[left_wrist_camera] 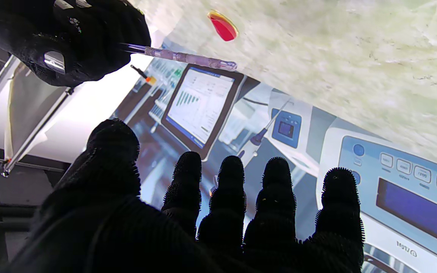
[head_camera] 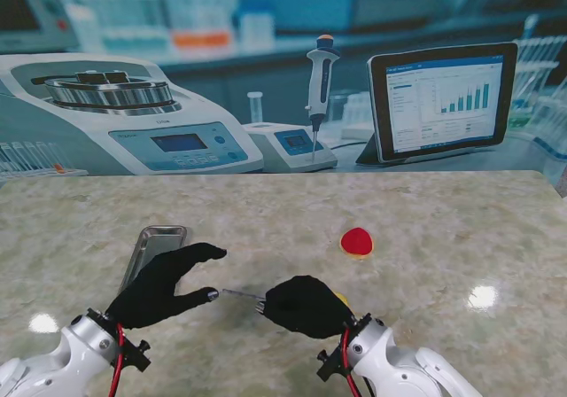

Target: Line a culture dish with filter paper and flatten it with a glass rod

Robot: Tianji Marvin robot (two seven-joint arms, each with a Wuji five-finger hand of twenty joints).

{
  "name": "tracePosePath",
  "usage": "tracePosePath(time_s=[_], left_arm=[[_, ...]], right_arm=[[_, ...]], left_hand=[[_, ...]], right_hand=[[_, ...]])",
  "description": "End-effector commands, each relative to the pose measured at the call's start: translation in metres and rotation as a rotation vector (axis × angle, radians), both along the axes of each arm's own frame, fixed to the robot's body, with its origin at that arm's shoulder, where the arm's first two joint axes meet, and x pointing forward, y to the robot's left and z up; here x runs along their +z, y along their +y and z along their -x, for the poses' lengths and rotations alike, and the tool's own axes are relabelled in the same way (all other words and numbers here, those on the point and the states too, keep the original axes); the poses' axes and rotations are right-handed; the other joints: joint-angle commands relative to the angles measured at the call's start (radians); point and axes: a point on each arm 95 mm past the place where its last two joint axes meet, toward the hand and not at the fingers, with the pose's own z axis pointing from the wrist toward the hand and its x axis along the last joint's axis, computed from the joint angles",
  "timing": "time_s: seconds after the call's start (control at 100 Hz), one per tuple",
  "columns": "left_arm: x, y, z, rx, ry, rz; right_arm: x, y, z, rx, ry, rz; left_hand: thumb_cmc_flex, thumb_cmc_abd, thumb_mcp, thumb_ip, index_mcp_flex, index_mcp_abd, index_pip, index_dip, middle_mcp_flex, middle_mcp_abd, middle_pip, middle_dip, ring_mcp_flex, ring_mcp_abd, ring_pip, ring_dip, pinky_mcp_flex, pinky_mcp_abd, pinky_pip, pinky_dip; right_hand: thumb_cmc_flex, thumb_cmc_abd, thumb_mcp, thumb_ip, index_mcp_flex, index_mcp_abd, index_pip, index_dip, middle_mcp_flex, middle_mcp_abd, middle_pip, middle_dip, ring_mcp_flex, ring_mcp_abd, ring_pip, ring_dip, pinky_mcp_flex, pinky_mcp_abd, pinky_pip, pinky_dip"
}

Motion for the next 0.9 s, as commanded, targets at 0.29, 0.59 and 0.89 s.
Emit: tracePosePath(time_s=[0.29, 0.59, 0.89], left_arm=[[-0.007, 0.003, 0.017, 0.030, 0.026, 0.071], [-0.016, 0.002, 0.033, 0.026, 0.032, 0.110], [-0.022, -0.002, 0.043, 0.006, 0.042, 0.124]], right_arm=[[0.010, -0.020, -0.003, -0.106, -0.007, 0.004], [0.021, -0.038, -0.016, -0.214, -0.052, -0.024], [0.035, -0.061, -0.039, -0.343, -0.092, 0.001]], left_hand=[[0.066, 0.128, -0.226, 0.048, -0.021, -0.018, -0.093, -0.050, -0.061, -0.009, -0.060, -0.036, -0.074, -0.026, -0.112, -0.040, -0.038, -0.031, -0.196, -0.008], [0.068, 0.133, -0.229, 0.047, -0.011, -0.012, -0.086, -0.046, -0.058, -0.006, -0.061, -0.032, -0.065, -0.025, -0.142, -0.034, -0.032, -0.030, -0.242, 0.004], [0.056, 0.144, -0.233, 0.046, -0.030, -0.014, -0.103, -0.054, -0.089, -0.008, -0.081, -0.040, -0.092, -0.035, -0.171, -0.038, -0.052, -0.043, -0.278, 0.012]], right_hand=[[-0.084, -0.026, 0.052, 0.083, 0.100, -0.010, 0.096, 0.056, 0.097, -0.048, 0.101, 0.103, 0.131, -0.023, 0.178, 0.041, 0.089, 0.036, 0.143, 0.119], [-0.156, -0.073, 0.116, 0.141, 0.222, -0.061, 0.164, 0.091, 0.182, -0.056, 0.139, 0.147, 0.200, -0.027, 0.226, 0.048, 0.144, 0.051, 0.175, 0.145], [-0.167, -0.108, 0.067, 0.025, 0.307, -0.098, 0.219, 0.117, 0.264, -0.072, 0.163, 0.179, 0.285, -0.037, 0.264, 0.053, 0.226, 0.058, 0.229, 0.135]])
